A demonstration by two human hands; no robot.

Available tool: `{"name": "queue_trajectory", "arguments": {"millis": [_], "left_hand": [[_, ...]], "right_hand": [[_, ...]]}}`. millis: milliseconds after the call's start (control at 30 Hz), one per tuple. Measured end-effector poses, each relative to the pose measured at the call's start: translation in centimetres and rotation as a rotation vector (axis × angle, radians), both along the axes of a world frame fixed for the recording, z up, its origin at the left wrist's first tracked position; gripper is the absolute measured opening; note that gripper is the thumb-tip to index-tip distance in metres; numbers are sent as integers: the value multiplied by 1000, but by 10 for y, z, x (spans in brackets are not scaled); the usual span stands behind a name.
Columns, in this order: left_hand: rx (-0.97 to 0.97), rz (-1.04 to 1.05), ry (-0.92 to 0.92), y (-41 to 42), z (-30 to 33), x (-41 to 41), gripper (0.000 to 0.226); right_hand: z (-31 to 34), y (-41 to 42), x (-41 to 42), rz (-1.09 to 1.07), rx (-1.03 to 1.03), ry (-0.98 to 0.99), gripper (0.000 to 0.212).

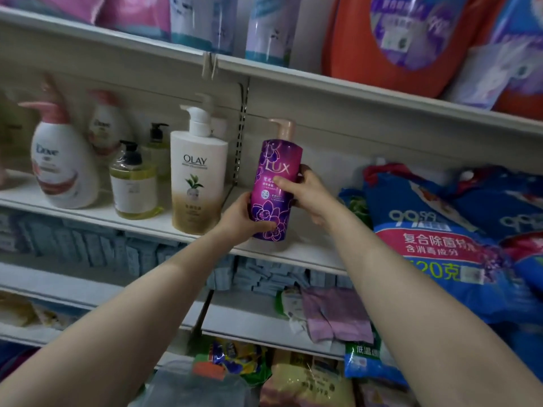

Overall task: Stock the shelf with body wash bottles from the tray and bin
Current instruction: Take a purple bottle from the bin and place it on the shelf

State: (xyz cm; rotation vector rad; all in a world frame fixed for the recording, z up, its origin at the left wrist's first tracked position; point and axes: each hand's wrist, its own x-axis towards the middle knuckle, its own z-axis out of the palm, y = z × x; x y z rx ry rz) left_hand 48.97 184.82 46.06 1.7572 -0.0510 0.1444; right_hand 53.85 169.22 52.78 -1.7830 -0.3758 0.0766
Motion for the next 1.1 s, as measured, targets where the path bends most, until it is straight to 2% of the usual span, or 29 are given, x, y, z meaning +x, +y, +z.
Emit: {"name": "queue_trajectory", "arguments": {"millis": [100,467,700,867,1000,1100], "left_hand": [[32,51,-8,0,-5,24,86],[68,160,-116,-5,-24,90,78],[97,230,-203,-1,-34,127,101],[60,278,-231,-3,-38,147,90],[187,325,-222,-1,-38,157,83],[101,311,-207,-2,-39,165,78]], "right_hand": [[-5,6,20,0,-9,-26,59],[-22,21,85,23,61,-33,60],[-36,32,118,27,137,-2,63],[-40,35,137,27,127,-11,64],[-40,37,151,18,132,-13,65],[-42,38,160,8,133,-18,65]]}}
